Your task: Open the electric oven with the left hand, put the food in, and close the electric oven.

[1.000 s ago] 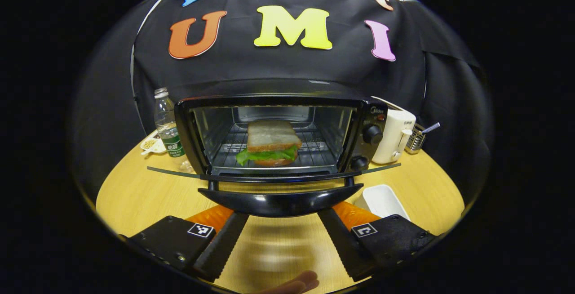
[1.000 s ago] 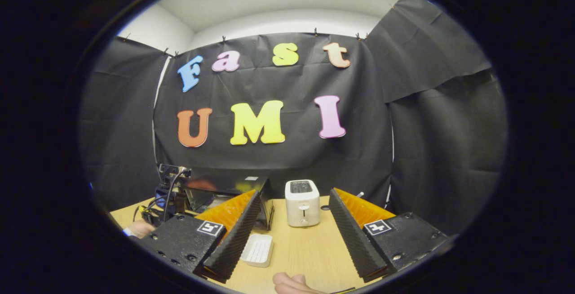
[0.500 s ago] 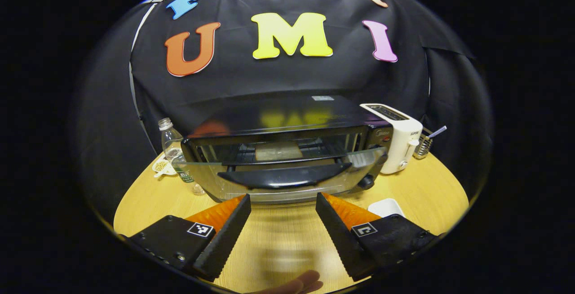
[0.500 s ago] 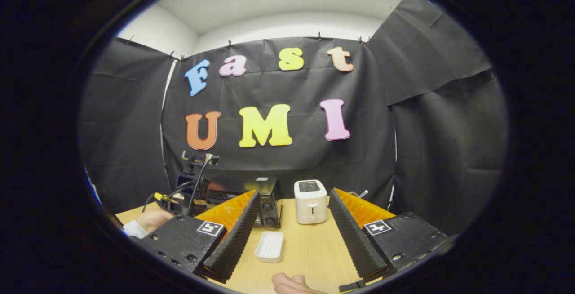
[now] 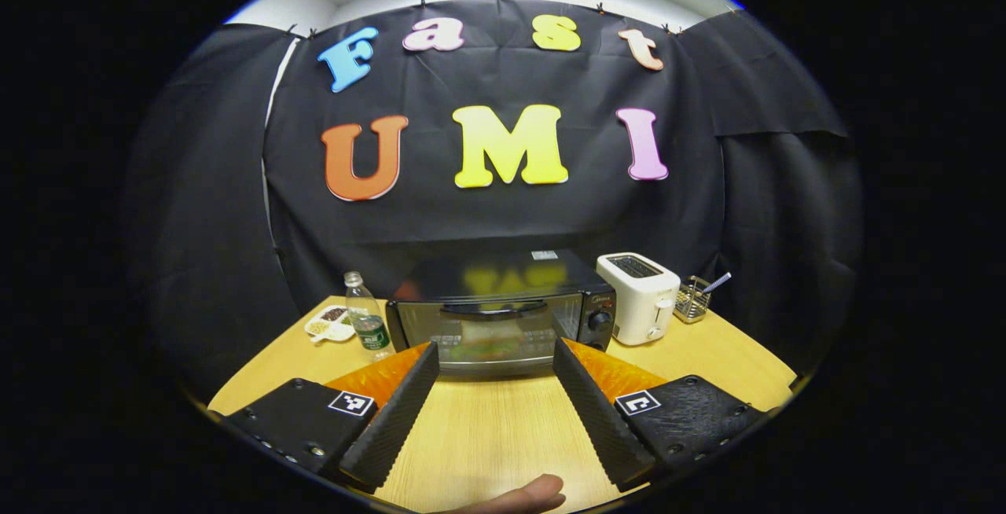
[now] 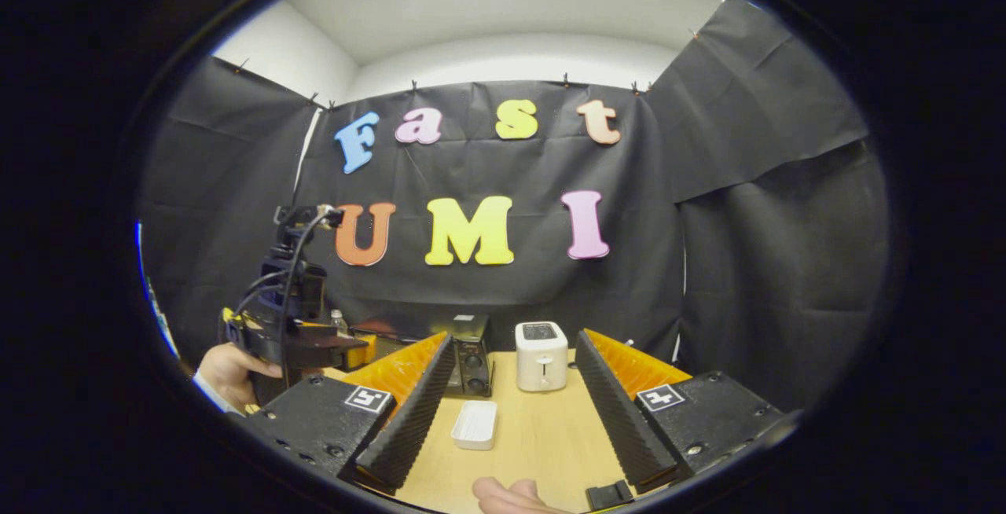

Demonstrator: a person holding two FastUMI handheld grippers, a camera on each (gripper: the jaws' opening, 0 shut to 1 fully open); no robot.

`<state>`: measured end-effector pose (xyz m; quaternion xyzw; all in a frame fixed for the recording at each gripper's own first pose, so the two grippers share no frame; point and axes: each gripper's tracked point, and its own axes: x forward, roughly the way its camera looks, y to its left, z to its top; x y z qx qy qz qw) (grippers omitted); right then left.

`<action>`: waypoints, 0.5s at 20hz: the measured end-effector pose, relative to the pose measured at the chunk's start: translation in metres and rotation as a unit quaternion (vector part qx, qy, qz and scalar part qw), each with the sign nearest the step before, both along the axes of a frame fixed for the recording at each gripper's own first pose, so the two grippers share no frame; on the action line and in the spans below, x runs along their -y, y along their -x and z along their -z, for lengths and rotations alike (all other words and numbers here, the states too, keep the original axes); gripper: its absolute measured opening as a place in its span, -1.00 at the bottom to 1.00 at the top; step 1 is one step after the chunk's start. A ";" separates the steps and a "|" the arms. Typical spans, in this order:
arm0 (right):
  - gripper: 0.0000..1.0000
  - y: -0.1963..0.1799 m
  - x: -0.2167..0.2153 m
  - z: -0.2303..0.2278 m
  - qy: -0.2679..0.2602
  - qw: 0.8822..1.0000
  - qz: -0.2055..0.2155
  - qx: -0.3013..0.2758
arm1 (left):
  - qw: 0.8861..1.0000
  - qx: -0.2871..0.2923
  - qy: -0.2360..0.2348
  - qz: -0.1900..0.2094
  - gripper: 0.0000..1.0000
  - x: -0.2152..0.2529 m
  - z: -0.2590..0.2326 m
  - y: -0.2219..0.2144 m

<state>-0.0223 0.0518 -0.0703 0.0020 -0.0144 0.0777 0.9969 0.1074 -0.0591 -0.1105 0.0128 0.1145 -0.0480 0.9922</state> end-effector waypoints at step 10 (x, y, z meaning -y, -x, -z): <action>0.97 0.032 0.000 -0.013 -0.002 1.000 0.006 0.015 | 0.994 0.099 0.006 -0.037 0.92 -0.039 -0.072 0.105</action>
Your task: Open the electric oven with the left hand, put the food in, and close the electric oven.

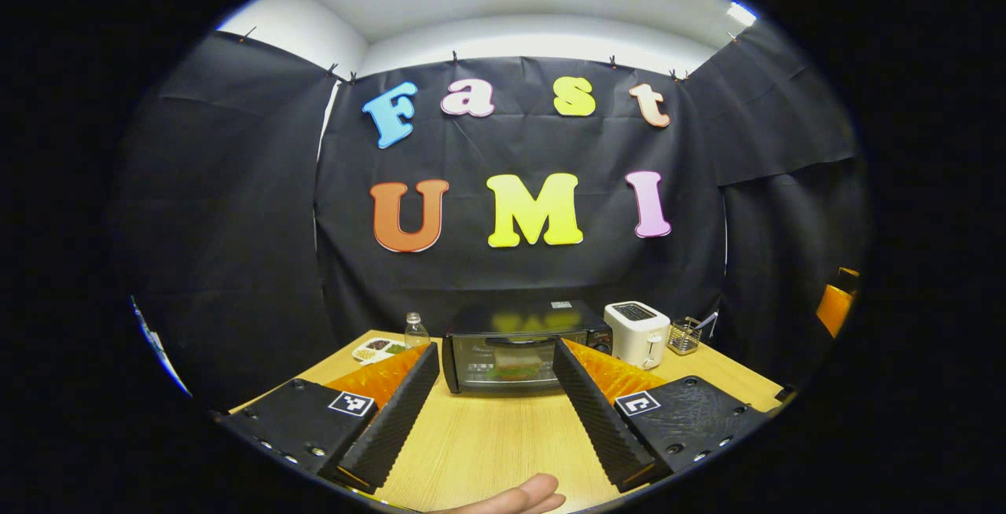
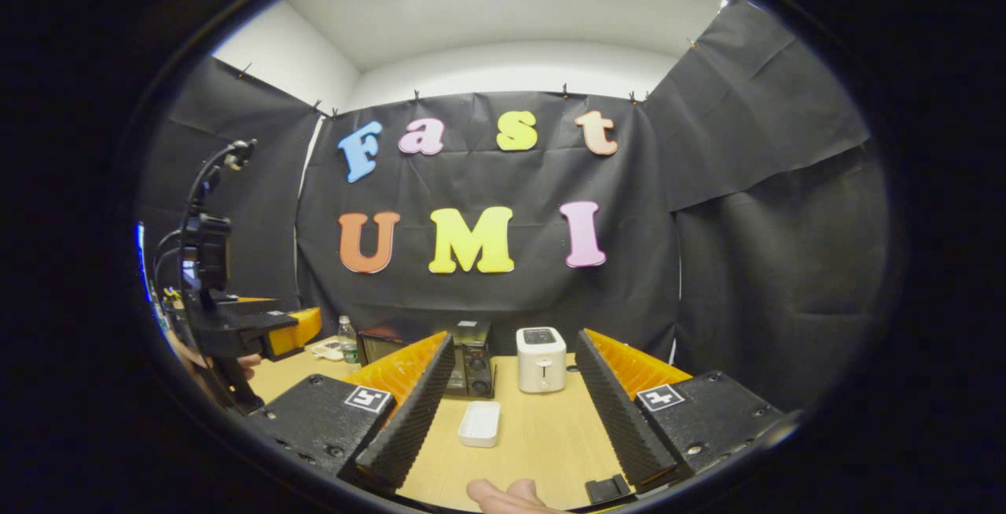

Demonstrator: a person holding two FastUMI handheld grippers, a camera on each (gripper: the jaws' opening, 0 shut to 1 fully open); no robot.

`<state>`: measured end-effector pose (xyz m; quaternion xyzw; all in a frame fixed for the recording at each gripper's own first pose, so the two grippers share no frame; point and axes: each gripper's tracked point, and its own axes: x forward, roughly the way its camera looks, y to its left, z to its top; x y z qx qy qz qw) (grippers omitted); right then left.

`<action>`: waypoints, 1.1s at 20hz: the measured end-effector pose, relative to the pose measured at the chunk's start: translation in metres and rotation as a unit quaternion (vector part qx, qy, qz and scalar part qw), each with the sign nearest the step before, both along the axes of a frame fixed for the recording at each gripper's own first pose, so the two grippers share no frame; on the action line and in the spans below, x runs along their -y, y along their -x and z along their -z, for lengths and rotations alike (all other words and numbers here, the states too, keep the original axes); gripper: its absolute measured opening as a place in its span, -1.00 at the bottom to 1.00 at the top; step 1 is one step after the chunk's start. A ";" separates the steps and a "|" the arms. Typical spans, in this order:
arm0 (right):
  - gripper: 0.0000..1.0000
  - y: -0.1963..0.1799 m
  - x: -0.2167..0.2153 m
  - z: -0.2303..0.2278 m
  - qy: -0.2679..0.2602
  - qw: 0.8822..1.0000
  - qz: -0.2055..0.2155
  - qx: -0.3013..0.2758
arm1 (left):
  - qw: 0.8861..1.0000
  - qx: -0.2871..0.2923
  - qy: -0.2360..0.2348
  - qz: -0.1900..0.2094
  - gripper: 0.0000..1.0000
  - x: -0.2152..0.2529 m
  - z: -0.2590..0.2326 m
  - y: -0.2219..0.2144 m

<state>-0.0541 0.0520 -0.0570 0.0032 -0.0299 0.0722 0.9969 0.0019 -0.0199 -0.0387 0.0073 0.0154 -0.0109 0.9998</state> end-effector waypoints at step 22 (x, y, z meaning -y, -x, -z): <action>0.97 0.022 0.017 -0.003 0.007 1.000 0.016 0.012 | 1.000 0.015 0.027 -0.004 0.91 -0.009 0.012 0.086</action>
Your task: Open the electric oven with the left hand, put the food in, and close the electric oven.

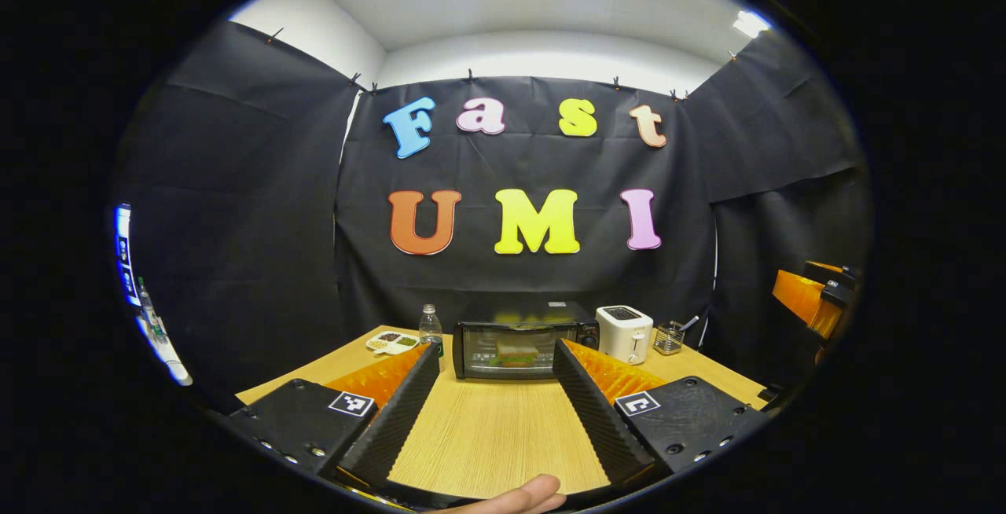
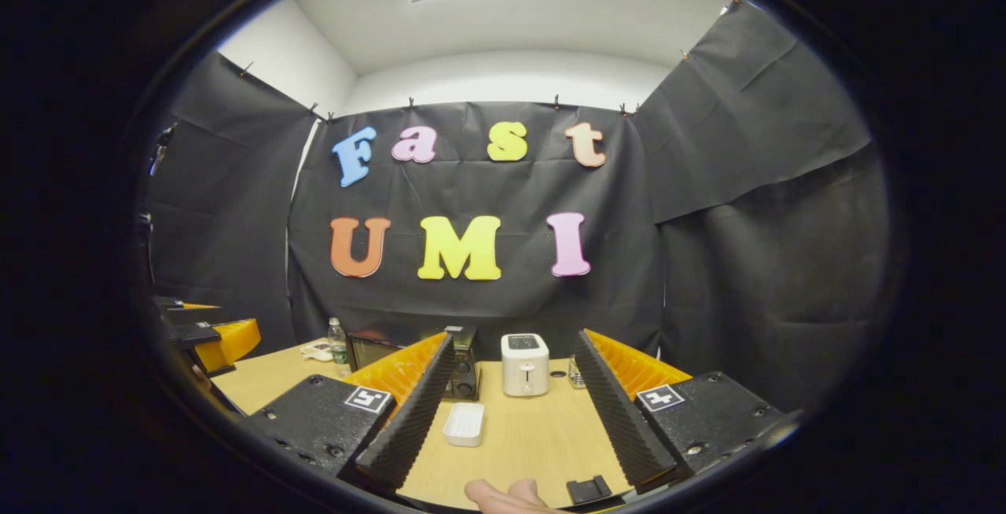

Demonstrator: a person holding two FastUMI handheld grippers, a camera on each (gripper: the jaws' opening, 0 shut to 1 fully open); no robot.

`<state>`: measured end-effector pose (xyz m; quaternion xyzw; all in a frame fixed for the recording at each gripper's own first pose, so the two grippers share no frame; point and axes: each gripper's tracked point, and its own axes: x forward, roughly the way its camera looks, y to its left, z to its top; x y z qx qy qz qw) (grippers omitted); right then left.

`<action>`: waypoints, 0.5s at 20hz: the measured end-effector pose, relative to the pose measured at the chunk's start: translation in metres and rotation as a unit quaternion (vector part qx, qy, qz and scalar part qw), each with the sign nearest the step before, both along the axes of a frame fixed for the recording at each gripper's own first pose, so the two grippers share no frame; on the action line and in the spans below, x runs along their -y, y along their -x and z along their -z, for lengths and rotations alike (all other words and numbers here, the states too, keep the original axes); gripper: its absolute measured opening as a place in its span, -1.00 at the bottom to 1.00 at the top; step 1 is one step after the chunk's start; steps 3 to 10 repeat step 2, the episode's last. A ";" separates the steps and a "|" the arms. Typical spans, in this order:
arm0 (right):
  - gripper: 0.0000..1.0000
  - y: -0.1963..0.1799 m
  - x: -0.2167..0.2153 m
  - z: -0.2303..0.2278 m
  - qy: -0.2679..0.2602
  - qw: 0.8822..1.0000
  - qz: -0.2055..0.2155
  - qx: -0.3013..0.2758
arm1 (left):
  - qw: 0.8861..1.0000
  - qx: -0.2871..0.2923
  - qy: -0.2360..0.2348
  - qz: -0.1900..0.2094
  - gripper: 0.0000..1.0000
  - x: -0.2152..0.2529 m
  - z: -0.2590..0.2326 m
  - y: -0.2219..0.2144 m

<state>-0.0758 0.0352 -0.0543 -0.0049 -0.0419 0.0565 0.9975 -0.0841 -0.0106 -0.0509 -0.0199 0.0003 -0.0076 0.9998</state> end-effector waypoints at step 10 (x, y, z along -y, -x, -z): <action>0.97 0.002 -0.002 0.000 -0.001 1.000 -0.003 -0.001 | 1.000 0.000 -0.002 0.004 0.92 0.001 0.001 0.002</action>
